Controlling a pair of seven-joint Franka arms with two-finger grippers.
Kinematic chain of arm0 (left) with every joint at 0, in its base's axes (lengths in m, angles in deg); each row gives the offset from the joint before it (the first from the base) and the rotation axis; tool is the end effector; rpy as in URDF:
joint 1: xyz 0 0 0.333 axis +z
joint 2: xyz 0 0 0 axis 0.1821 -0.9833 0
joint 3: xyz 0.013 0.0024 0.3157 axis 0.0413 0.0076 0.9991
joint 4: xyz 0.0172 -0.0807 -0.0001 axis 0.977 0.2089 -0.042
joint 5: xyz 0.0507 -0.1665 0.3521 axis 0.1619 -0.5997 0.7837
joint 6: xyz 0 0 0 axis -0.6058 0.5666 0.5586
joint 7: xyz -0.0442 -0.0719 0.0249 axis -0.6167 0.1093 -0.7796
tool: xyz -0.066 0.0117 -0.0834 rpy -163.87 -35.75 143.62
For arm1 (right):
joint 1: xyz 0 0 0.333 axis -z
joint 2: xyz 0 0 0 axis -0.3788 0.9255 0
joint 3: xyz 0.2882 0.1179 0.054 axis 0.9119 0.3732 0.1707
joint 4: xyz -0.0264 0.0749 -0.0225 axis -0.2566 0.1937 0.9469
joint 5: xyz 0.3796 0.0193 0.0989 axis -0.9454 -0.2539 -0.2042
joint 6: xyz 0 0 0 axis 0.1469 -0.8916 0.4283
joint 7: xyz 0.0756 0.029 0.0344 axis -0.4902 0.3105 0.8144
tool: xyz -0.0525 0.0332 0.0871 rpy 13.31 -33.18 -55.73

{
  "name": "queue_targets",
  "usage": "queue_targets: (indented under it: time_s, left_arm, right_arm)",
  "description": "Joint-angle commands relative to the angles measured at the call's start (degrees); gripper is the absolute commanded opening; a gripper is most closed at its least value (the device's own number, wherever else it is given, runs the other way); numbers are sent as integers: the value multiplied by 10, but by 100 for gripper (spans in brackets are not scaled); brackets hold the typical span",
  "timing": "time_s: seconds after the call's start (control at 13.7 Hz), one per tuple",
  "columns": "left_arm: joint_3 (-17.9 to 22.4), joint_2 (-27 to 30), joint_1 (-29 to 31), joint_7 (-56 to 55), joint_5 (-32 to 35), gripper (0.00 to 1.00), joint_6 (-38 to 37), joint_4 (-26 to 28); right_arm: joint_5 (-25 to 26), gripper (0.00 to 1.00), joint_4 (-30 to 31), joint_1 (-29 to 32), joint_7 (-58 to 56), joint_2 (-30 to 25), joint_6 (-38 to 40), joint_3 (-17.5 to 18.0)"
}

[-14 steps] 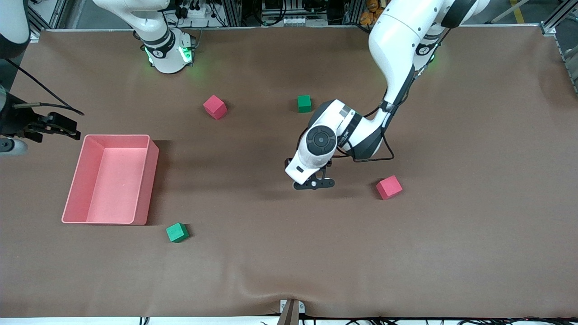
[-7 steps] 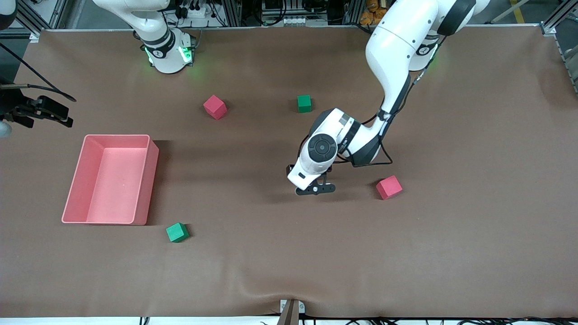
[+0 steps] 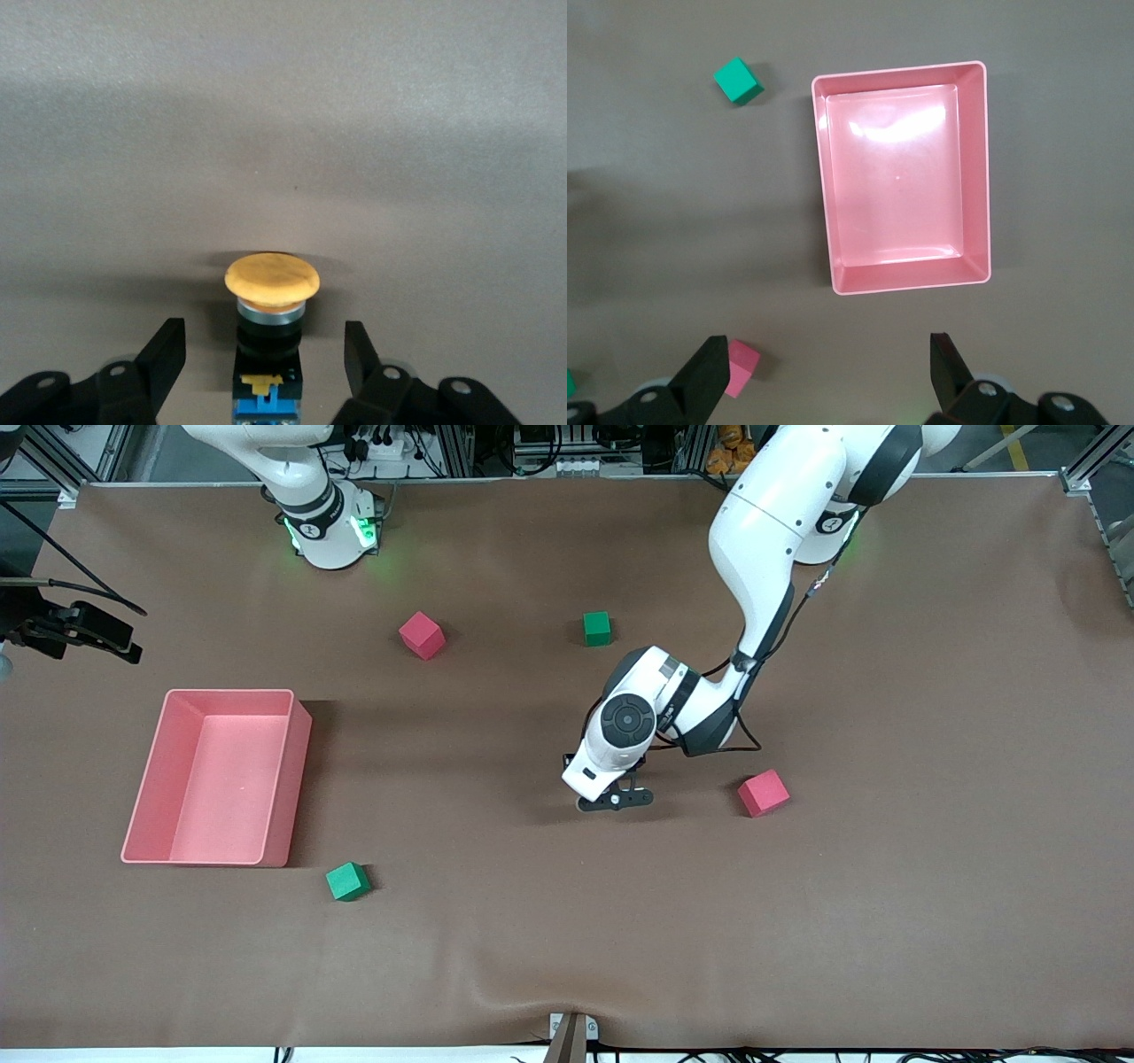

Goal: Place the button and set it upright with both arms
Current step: 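Grasp the button with the left gripper and lift it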

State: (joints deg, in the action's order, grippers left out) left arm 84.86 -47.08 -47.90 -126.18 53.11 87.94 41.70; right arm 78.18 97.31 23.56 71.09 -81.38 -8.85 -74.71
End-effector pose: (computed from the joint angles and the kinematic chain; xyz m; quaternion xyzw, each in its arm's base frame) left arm 0.5517 -0.4727 0.1859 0.9955 0.0572 -0.0637 0.0404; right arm 0.5408 -0.0185 0.6310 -0.9983 0.0537 0.0219 0.0046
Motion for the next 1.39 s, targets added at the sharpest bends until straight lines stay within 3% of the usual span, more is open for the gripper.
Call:
queue_targets:
  time_s: [0.0,0.15,0.37,0.51,0.58,0.88,1.17,1.32]
  left_arm:
    - [5,-4,-6,-10,-10,71,2,-14]
    - [5,-2,-6,-10,-9,53,1,-14]
    - [5,-3,-7,-8,-6,36,1,-12]
    - [5,-1,-6,-8,-5,7,1,-12]
    - [5,2,-6,-8,-5,0,-2,-13]
    - [0,20,-7,-93,-10,0,-5,-14]
    - [7,65,-47,-168,0,0,-12,-11]
    - [5,75,-59,-226,64,0,-12,-13]
  right_arm:
    - [-9,100,-14,-5,16,-5,10,-1]
    - [-4,100,-15,-7,14,-5,19,0]
    - [-1,100,-15,-7,-13,-4,13,0]
    - [0,100,-13,-4,-27,-4,3,-1]
    - [0,100,-9,-3,-27,-4,-1,-2]
    - [0,100,-7,-5,-27,-4,0,-2]
    - [-1,100,-7,-4,-27,-5,4,-2]
    - [-1,100,-7,-3,-28,-5,6,-2]
